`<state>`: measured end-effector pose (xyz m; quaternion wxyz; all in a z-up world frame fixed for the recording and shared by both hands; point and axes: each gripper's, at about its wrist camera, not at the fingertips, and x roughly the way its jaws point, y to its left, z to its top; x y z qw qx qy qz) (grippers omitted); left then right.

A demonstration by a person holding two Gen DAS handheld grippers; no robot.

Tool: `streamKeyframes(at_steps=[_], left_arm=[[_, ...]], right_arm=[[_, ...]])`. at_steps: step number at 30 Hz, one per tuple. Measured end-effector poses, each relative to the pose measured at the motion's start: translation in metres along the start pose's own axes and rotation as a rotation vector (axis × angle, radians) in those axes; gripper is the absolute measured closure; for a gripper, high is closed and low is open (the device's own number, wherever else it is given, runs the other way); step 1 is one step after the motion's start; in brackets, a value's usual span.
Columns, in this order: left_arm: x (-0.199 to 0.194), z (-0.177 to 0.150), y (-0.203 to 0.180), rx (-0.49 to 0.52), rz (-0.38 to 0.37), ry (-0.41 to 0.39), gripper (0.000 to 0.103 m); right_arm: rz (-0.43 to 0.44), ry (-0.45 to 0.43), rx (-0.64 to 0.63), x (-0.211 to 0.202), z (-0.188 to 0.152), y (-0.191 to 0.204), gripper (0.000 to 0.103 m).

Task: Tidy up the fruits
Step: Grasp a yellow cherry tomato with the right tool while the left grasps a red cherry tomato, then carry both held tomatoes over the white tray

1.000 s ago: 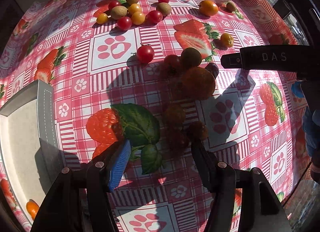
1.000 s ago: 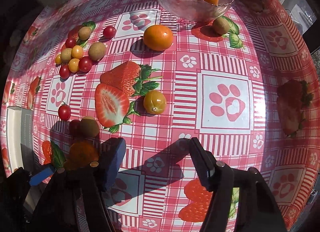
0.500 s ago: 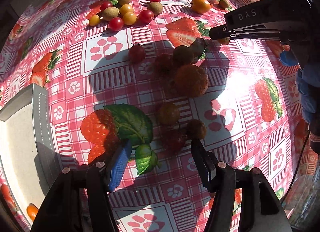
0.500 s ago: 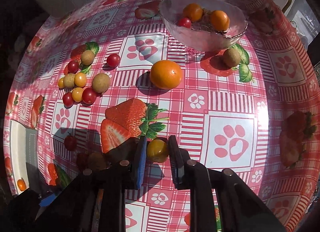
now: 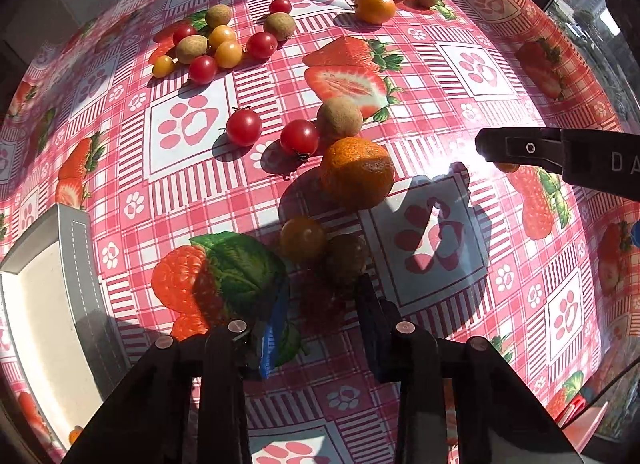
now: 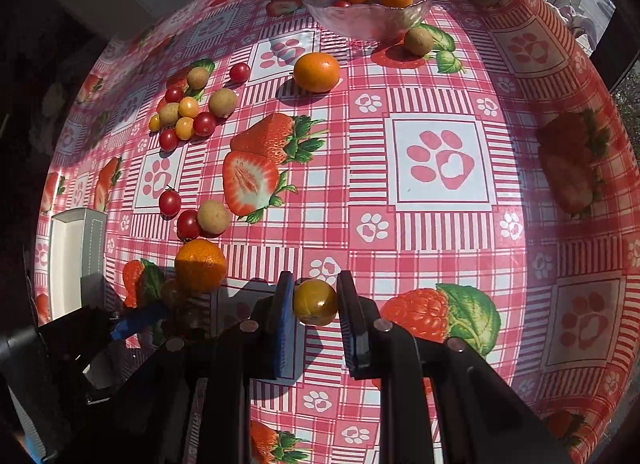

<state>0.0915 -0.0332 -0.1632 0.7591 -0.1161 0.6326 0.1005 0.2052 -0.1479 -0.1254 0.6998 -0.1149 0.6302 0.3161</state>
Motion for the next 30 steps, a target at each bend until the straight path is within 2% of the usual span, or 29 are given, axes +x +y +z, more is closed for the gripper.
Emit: streamKeyframes(at_steps=[1, 7, 11, 17, 22, 27, 30], left_arm=[[-0.002, 0.000, 0.006, -0.006, -0.004, 0.005, 0.080], [-0.011, -0.009, 0.031, -0.061, -0.079, 0.038, 0.080], [-0.022, -0.015, 0.039, -0.082, -0.095, 0.037, 0.080], [-0.043, -0.029, 0.050, -0.079, -0.101, 0.018, 0.080], [-0.063, -0.043, 0.077, -0.105, -0.103, 0.001, 0.080], [-0.084, -0.063, 0.105, -0.139, -0.103, -0.022, 0.080], [-0.085, -0.064, 0.107, -0.164, -0.093, -0.037, 0.080]], right_arm=[[0.002, 0.000, 0.007, -0.001, -0.002, -0.001, 0.079], [0.028, 0.000, 0.032, -0.011, -0.015, 0.003, 0.079], [0.052, 0.011, 0.037, -0.016, -0.030, 0.011, 0.079], [0.075, 0.046, 0.038, -0.017, -0.053, 0.028, 0.079], [0.078, 0.073, 0.024, -0.018, -0.067, 0.044, 0.079], [0.076, 0.088, -0.003, -0.020, -0.072, 0.064, 0.079], [0.079, 0.095, -0.027, -0.019, -0.072, 0.080, 0.079]])
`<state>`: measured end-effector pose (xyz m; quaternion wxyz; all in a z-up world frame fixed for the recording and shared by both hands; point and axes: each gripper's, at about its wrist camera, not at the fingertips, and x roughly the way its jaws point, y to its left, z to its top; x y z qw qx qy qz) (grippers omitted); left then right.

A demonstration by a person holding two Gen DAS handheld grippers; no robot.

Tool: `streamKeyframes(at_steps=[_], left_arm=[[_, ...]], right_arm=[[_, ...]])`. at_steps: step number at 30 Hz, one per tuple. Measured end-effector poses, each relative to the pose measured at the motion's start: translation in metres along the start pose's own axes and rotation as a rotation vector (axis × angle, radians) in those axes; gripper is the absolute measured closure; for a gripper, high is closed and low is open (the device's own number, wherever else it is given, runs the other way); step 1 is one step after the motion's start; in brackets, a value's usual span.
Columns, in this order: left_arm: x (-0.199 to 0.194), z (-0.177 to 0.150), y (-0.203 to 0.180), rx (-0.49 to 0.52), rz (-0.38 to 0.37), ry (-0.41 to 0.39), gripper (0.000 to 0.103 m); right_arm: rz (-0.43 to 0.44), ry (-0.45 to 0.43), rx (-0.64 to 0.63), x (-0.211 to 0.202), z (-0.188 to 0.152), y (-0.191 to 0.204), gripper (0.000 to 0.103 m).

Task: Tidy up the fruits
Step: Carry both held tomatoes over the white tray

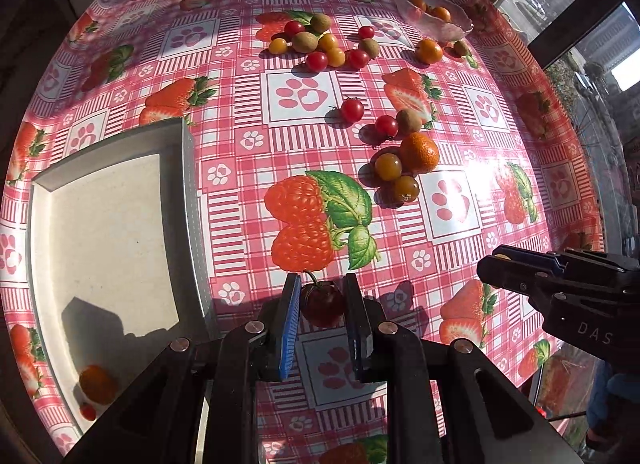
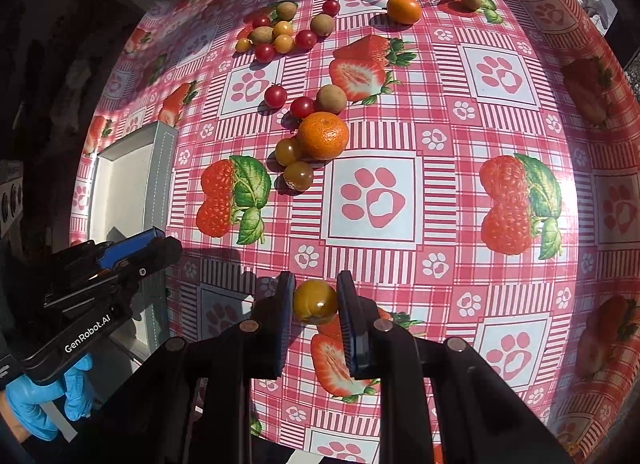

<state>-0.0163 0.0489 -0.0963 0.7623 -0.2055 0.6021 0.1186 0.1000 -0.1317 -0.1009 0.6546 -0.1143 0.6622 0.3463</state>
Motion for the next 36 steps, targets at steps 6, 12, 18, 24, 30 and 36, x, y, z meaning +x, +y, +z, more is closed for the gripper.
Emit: streamKeyframes(at_steps=[6, 12, 18, 24, 30, 36], left_arm=[[-0.008, -0.006, 0.032, -0.062, 0.019, -0.026, 0.080], [-0.018, -0.020, 0.079, -0.128, 0.049, -0.042, 0.080], [-0.022, -0.036, 0.126, -0.185, 0.093, -0.040, 0.080], [-0.012, -0.048, 0.161, -0.204, 0.150, -0.016, 0.080], [0.003, -0.054, 0.182, -0.209, 0.169, 0.016, 0.080], [0.013, -0.059, 0.185, -0.198, 0.170, 0.037, 0.080]], right_arm=[[0.011, 0.009, -0.079, 0.007, 0.009, 0.044, 0.079], [0.033, 0.023, -0.168, 0.020, 0.018, 0.099, 0.079], [0.073, 0.050, -0.241, 0.039, 0.023, 0.157, 0.079], [0.102, 0.108, -0.320, 0.067, 0.020, 0.214, 0.079], [0.077, 0.178, -0.367, 0.103, 0.015, 0.245, 0.079], [0.023, 0.238, -0.389, 0.132, 0.010, 0.255, 0.077]])
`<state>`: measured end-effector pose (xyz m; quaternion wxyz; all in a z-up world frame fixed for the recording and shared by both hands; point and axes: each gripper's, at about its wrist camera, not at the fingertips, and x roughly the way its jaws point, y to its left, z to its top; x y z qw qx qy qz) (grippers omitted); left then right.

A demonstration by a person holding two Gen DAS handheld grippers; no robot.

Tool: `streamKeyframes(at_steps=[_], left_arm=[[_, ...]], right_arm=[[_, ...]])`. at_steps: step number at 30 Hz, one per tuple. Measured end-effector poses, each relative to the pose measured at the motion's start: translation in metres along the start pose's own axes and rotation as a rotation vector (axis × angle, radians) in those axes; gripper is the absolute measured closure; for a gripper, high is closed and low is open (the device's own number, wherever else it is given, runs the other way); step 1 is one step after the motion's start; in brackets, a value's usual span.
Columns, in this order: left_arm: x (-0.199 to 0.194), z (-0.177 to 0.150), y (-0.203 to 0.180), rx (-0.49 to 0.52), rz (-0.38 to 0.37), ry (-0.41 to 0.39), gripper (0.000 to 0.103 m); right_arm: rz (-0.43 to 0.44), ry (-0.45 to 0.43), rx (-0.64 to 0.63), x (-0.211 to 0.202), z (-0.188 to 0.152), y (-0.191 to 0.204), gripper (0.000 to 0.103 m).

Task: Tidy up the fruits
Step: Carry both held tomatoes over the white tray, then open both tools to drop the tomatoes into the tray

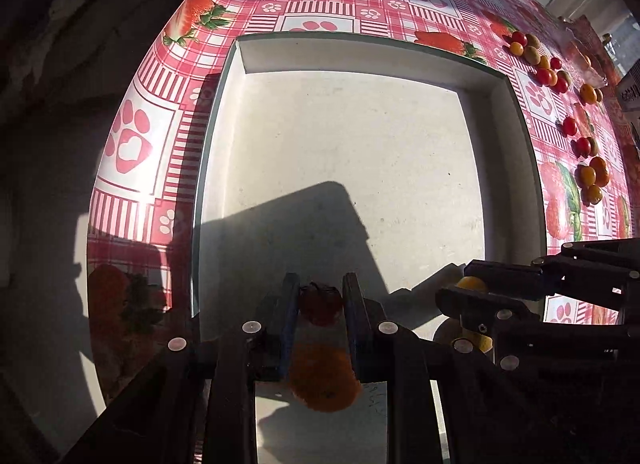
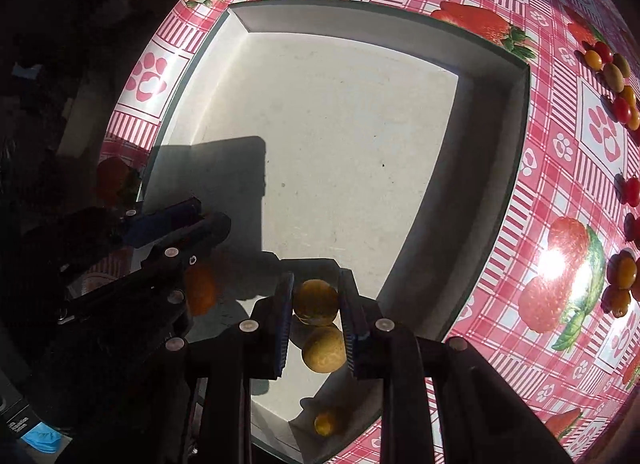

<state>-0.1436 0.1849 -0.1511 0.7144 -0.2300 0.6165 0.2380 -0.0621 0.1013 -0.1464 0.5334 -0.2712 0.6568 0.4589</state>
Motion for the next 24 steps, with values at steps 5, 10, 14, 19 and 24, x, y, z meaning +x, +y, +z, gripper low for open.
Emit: streamKeyframes(at_steps=[5, 10, 14, 19, 24], left_arm=[[0.007, -0.002, 0.001, -0.006, 0.012, 0.026, 0.067], [0.006, -0.004, 0.016, -0.045, 0.028, 0.022, 0.044], [0.003, -0.005, 0.016, -0.041, 0.033, 0.037, 0.044], [-0.010, -0.008, 0.002, -0.025, 0.037, 0.021, 0.044], [-0.025, 0.005, -0.030, 0.020, 0.019, -0.011, 0.044]], right_arm=[[-0.012, 0.015, -0.026, 0.004, -0.001, 0.003, 0.076], [-0.012, 0.007, 0.020, -0.001, -0.001, -0.008, 0.036], [0.075, -0.048, 0.066, -0.020, 0.000, -0.018, 0.019], [0.054, -0.096, 0.057, -0.045, -0.010, -0.017, 0.019], [-0.001, -0.135, 0.114, -0.065, -0.021, -0.048, 0.019]])
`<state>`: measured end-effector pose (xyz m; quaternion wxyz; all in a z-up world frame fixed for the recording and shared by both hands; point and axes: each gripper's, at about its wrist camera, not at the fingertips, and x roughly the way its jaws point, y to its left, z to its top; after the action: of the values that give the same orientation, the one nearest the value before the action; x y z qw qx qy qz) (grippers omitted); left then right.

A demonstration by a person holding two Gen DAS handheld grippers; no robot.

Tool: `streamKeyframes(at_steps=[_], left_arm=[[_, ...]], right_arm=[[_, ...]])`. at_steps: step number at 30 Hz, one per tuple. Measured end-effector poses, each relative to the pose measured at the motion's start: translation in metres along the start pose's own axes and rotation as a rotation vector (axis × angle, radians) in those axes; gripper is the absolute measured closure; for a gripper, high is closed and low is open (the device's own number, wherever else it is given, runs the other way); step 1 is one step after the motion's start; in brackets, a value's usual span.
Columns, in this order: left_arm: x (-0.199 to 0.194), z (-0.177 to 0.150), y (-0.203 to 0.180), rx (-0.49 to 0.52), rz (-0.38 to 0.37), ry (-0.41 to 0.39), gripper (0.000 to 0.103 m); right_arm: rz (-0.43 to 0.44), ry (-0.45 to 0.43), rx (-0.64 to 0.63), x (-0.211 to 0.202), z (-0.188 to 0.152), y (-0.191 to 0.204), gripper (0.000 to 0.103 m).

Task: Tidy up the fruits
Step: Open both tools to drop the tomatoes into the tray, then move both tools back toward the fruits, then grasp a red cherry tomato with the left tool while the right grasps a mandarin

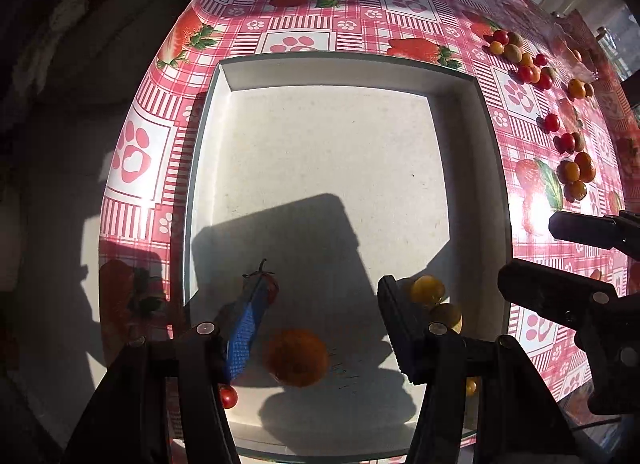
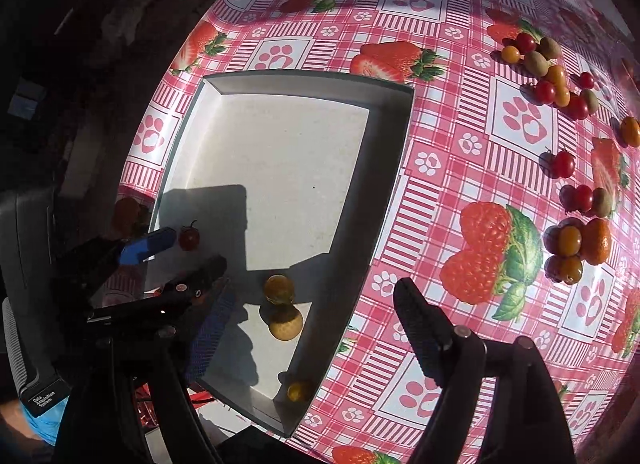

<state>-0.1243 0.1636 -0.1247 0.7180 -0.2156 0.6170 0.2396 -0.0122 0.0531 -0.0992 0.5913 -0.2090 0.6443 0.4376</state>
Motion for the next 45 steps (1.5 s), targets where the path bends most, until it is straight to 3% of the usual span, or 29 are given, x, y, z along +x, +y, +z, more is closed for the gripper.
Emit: streamKeyframes(at_steps=[6, 12, 17, 24, 29, 33, 41, 45], left_arm=[[-0.017, 0.015, -0.044, 0.079, -0.034, -0.029, 0.044], [-0.030, 0.047, -0.085, 0.120, -0.098, -0.032, 0.044], [-0.035, 0.068, -0.124, 0.156, -0.128, -0.041, 0.044], [-0.004, 0.095, -0.157, 0.200, -0.088, -0.007, 0.044], [0.013, 0.110, -0.166, 0.216, -0.077, 0.004, 0.044], [0.020, 0.123, -0.173, 0.208, -0.101, 0.000, 0.044], [0.033, 0.150, -0.195, 0.195, -0.185, 0.009, 0.044], [0.048, 0.159, -0.212, 0.209, -0.190, 0.032, 0.044]], right_arm=[[-0.099, -0.033, 0.139, -0.020, -0.014, -0.071, 0.019], [-0.206, -0.071, 0.369, -0.044, -0.024, -0.162, 0.019], [-0.205, -0.084, 0.526, -0.052, -0.025, -0.218, 0.019], [-0.164, -0.092, 0.504, -0.042, 0.001, -0.232, 0.019], [-0.087, -0.086, 0.493, -0.026, 0.017, -0.232, 0.021], [-0.054, -0.069, 0.463, -0.017, 0.023, -0.229, 0.045], [-0.011, -0.066, 0.406, -0.018, 0.015, -0.227, 0.058], [0.021, -0.075, 0.420, -0.018, 0.010, -0.231, 0.060]])
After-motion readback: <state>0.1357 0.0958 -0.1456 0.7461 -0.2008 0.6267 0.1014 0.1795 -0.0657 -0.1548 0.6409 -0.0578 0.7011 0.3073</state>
